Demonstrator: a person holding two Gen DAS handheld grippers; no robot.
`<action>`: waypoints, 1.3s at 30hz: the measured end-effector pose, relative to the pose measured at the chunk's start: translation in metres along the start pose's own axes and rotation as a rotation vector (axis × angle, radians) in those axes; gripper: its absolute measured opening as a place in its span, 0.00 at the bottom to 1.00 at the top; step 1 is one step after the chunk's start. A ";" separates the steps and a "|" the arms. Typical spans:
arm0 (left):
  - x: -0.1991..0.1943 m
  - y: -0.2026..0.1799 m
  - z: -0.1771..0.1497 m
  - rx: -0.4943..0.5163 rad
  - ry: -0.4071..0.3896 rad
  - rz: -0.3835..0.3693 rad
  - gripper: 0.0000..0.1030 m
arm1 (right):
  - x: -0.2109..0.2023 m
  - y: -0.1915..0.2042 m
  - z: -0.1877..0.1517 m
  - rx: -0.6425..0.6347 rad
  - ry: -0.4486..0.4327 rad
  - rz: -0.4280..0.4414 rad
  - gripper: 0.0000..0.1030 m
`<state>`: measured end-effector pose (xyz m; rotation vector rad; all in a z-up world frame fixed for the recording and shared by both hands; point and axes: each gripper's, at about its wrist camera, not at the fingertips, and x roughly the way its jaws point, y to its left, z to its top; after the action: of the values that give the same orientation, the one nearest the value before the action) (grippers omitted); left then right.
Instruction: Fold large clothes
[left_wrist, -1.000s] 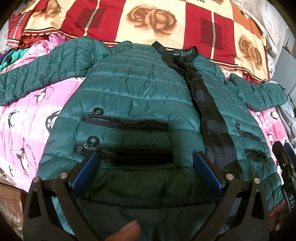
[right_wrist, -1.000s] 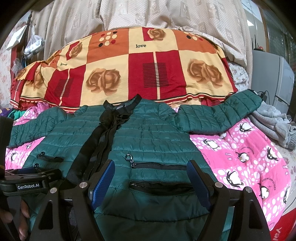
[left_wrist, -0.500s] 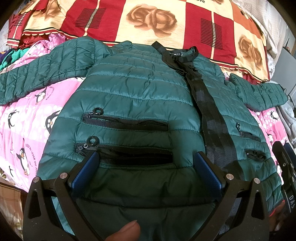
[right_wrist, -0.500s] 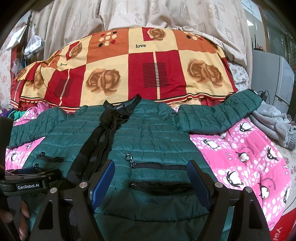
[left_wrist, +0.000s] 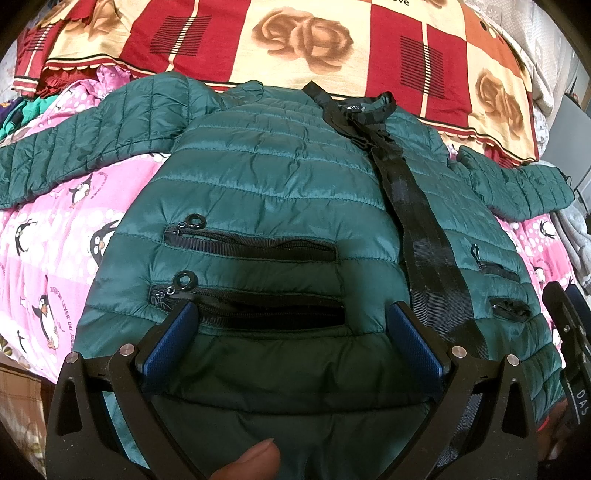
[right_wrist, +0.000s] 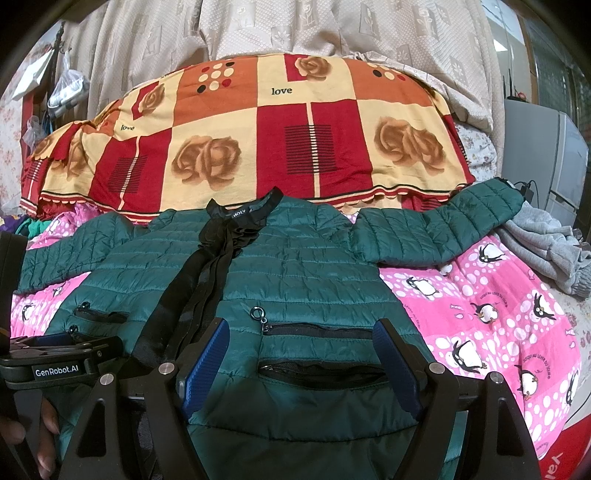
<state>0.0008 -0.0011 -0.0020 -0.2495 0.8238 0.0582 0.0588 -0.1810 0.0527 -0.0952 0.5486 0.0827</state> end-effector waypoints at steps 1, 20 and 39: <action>0.000 0.000 0.000 0.000 0.000 0.000 1.00 | 0.000 -0.001 -0.001 -0.001 0.001 0.002 0.75; 0.000 0.000 0.000 -0.002 0.000 0.000 1.00 | 0.002 -0.002 -0.002 0.005 0.004 0.000 0.75; 0.000 0.001 0.000 0.001 -0.002 0.002 1.00 | 0.002 -0.002 -0.002 0.005 0.004 0.000 0.75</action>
<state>0.0007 -0.0006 -0.0019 -0.2476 0.8219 0.0595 0.0593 -0.1831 0.0499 -0.0903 0.5530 0.0815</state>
